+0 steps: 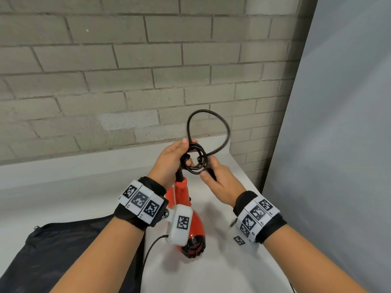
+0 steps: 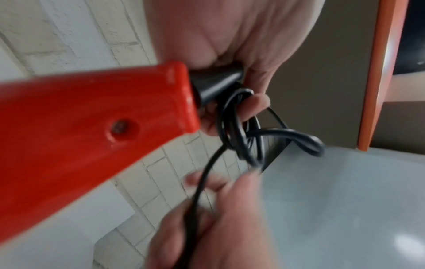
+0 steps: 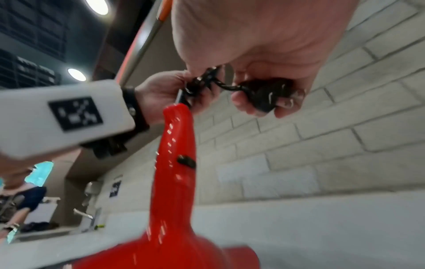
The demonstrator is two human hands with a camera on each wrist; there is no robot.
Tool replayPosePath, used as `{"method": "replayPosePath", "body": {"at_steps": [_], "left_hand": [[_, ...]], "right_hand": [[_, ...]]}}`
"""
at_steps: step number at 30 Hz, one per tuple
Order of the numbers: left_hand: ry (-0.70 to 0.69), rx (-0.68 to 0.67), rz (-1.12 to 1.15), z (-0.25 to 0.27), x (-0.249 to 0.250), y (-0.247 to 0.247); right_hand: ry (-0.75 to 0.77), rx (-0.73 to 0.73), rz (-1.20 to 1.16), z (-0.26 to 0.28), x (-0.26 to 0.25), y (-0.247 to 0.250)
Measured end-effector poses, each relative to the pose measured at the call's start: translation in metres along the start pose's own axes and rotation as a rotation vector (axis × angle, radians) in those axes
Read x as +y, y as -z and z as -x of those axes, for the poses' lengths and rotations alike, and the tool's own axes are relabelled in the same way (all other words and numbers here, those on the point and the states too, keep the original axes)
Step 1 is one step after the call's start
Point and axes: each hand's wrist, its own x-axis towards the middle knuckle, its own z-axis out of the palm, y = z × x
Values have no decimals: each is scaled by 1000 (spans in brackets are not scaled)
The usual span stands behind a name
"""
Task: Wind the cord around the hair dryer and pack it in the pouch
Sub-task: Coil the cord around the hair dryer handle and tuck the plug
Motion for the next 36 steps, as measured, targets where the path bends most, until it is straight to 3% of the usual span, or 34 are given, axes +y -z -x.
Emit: {"method": "replayPosePath", "body": {"at_steps": [3,5,7,9,11,16,21,24,29,36], "left_hand": [[-11,42,108,-3,3,5],[-11,45,141,-3,3,7],[-21,26,132,-3,2,7],[-16,9,100,-2,2,5],[-9,-9,73,-1,1,2],[-17,-97,16,-1,-4,-5],[18,-79,69,1,1,-5],[31,-38,-3,3,3,-4],[54,-43,-129,1,1,1],[49,-135,-324,3,3,-2]], "right_hand": [[-268,-133,229,12,37,3],[-507,-355,483,19,59,3],[-614,-558,628,25,71,4],[-673,-563,561,27,71,4],[-633,-496,454,22,65,3],[-219,-269,-8,5,17,1],[-190,-95,-227,-4,11,-6],[-243,39,-193,-8,17,0],[-174,309,-77,-20,11,37],[-80,447,-6,-27,-15,66]]}}
